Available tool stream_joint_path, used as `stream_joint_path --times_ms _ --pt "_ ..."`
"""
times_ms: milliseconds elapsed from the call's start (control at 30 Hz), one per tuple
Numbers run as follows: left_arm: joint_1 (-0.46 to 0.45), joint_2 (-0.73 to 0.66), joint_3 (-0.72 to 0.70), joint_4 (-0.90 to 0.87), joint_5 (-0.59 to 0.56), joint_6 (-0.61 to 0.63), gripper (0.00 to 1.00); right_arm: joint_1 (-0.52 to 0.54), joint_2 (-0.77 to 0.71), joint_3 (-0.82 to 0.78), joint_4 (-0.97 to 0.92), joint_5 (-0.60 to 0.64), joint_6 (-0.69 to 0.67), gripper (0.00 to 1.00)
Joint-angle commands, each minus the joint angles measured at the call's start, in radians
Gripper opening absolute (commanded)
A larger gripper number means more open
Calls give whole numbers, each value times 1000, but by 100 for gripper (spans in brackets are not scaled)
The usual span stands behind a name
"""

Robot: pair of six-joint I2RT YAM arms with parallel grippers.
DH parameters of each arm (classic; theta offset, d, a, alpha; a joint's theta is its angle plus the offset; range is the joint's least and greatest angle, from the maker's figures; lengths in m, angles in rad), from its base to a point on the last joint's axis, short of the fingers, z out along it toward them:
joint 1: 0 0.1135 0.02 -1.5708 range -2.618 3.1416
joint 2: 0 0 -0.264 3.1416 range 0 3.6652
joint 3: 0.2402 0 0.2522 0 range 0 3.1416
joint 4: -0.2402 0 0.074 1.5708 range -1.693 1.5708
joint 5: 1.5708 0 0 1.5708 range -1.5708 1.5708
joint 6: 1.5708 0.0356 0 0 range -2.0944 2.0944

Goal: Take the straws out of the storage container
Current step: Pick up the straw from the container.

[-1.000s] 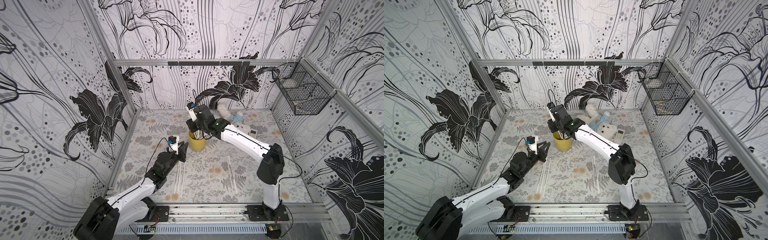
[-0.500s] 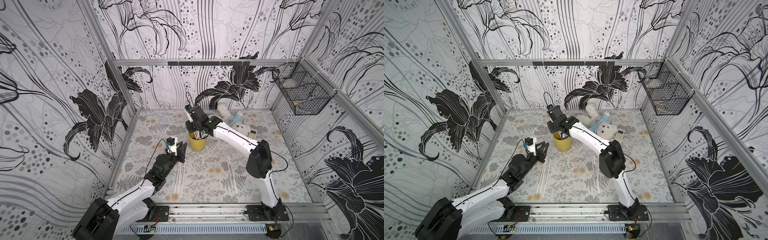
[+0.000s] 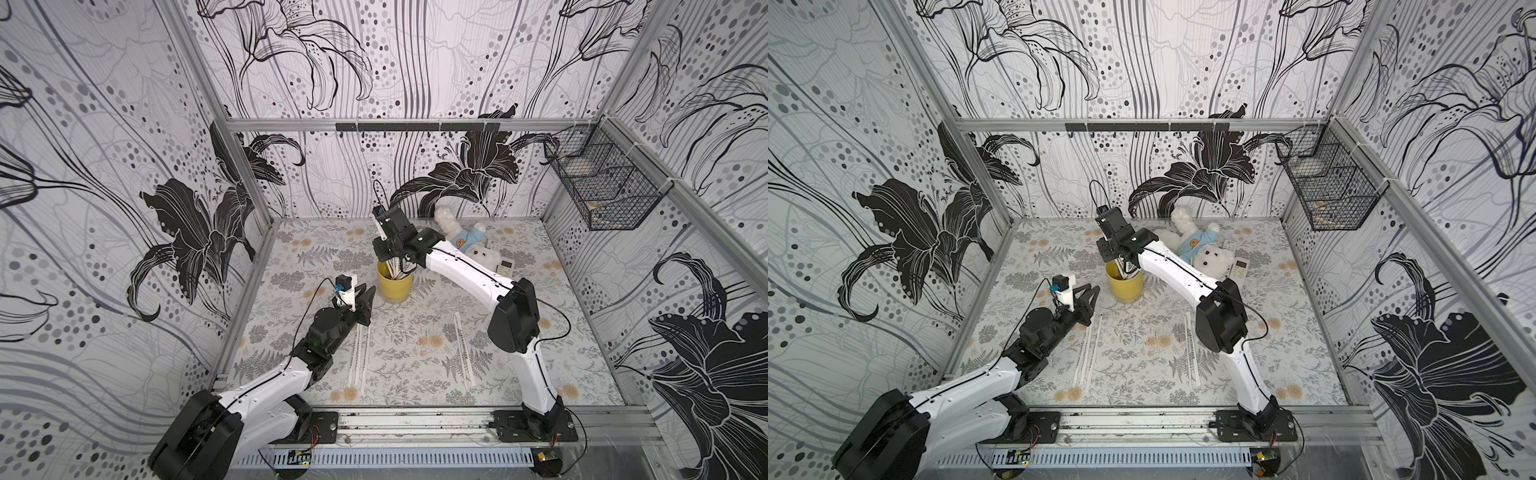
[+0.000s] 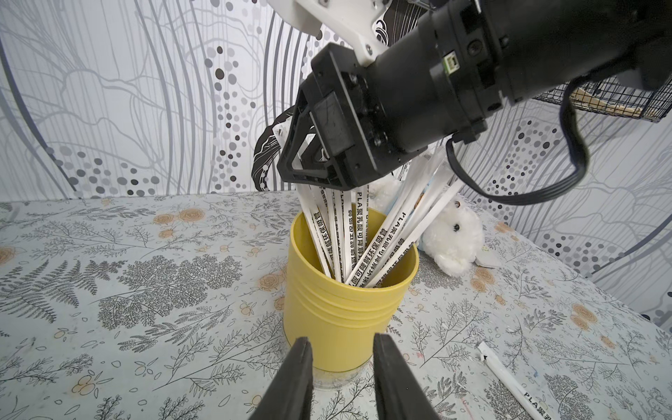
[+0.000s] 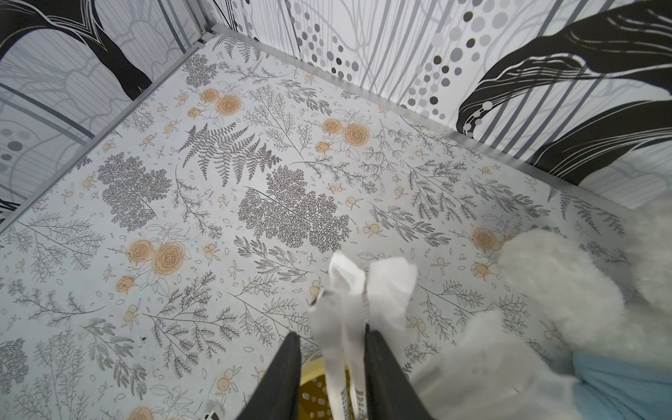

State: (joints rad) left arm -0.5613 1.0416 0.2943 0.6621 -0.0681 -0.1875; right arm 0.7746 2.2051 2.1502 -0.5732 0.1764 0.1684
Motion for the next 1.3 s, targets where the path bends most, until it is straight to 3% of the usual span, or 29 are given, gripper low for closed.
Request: stream_joint_path --times_ms 0,367,533,1133,1267 --pt "-3 -5 -3 46 6 13 34 0 27 37 -30 -15 14 31" --pt "-3 -7 -4 44 12 7 34 0 4 12 -33 -1 15 22" --pt "-3 -1 1 44 21 8 34 2 -23 -22 -23 28 17 40" --pt "-3 11 4 48 37 -1 34 22 -43 -51 -22 31 26 31" --pt "-3 8 2 48 40 -2 34 27 -62 -60 -28 49 26 36"
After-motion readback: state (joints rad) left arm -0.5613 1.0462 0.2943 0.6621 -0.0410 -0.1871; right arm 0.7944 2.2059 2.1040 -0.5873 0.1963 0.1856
